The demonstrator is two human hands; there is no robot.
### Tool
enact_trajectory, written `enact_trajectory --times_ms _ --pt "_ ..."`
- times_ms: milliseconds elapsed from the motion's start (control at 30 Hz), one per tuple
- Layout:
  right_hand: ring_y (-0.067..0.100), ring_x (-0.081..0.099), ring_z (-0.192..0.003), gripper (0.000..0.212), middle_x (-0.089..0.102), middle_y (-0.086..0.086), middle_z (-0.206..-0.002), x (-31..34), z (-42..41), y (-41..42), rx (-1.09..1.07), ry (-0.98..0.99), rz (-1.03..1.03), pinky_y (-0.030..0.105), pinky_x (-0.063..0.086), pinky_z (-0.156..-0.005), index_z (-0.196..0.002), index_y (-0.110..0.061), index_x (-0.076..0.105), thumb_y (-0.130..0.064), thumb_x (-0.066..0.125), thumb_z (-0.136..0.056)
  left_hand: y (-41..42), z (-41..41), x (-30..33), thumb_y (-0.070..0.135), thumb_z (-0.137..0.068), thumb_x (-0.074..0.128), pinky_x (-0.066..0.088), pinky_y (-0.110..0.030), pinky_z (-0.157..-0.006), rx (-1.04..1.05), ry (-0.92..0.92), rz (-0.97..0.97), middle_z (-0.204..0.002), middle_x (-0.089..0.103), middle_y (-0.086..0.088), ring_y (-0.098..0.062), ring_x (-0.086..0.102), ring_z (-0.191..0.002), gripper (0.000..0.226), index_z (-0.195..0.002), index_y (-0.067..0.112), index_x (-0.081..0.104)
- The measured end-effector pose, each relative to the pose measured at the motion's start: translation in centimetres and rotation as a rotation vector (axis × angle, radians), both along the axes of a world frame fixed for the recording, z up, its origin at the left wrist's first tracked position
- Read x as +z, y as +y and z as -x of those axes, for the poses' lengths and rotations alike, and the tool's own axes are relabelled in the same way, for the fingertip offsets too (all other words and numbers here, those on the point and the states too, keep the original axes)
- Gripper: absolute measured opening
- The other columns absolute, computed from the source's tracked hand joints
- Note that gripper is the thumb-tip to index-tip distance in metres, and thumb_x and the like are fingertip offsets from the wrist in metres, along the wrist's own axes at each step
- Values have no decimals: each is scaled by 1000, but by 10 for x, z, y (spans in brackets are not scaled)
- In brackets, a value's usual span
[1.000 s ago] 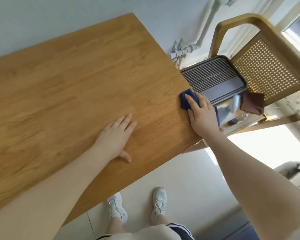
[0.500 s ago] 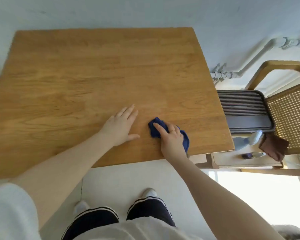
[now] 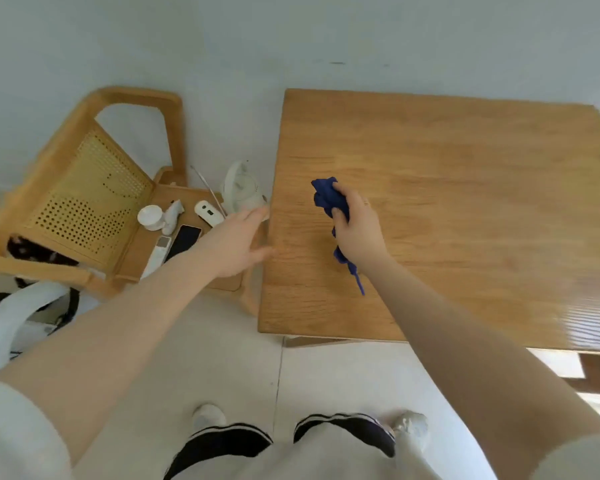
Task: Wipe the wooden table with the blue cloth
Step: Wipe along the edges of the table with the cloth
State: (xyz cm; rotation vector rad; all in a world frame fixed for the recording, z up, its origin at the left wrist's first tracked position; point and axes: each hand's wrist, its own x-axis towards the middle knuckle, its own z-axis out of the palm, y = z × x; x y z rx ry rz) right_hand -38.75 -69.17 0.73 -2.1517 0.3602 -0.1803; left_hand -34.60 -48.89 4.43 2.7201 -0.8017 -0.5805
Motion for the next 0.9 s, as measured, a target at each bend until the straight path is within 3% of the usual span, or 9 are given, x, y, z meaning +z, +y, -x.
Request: enact_trajectory --times_ms 133,300,400,467,533,667,800,900 --pt "26 60 -90 41 56 7 -120 -10 -33 69 -136 60 -127 43 53 -76 -133 -29 38 -14 39 -95 80 -51 4 40 -91 53 24 -35 -110 -31 20 -25 -153 25 -4 -21 24 -139 72 -149 16 18" --pt "16 61 -72 41 58 5 -113 -19 -76 97 -217 29 -167 26 49 -59 -134 -31 36 -18 41 -96 103 -123 -7 42 -93 49 24 -35 -110 -66 85 -17 -153 26 -3 -20 24 -140 69 -149 17 17" --pt "18 61 -88 44 56 2 -121 -32 -108 94 -276 -24 -138 35 53 -75 -136 -33 34 -20 42 -95 93 -171 -21 44 -93 48 28 -35 -109 -98 123 7 -154 26 -2 -20 26 -140 70 -149 20 14" --pt "18 54 -109 46 50 -1 -131 -38 -141 85 -277 -58 -69 41 47 -93 -138 -30 32 -20 43 -95 81 -205 -30 40 -94 49 29 -34 -108 -128 115 34 -153 27 -2 -19 28 -138 68 -149 21 15" --pt "20 45 -120 45 47 1 -135 -43 -181 73 -270 -40 6 44 40 -101 -139 -23 32 -21 44 -95 70 -235 -32 35 -94 50 26 -30 -108 -136 144 88 -153 27 -2 -18 29 -138 69 -150 22 12" --pt "31 48 -112 42 54 12 -122 -46 -263 49 -183 45 255 49 41 -92 -137 -16 37 -21 43 -96 44 -294 -35 26 -95 49 18 -23 -109 -145 158 170 -154 24 -3 -16 25 -139 63 -149 18 16" --pt "33 35 -126 42 47 12 -136 -51 -335 30 -9 99 609 45 32 -94 -136 -10 41 -17 46 -95 24 -345 -47 22 -95 49 17 -23 -110 -158 110 183 -153 26 -6 -19 25 -139 59 -147 14 22" --pt "36 41 -123 38 52 15 -130 -62 -378 17 194 54 821 47 34 -88 -127 -7 51 -14 53 -90 10 -381 -66 17 -95 48 19 -28 -112 -149 76 205 -153 26 -5 -20 26 -139 60 -148 14 20"
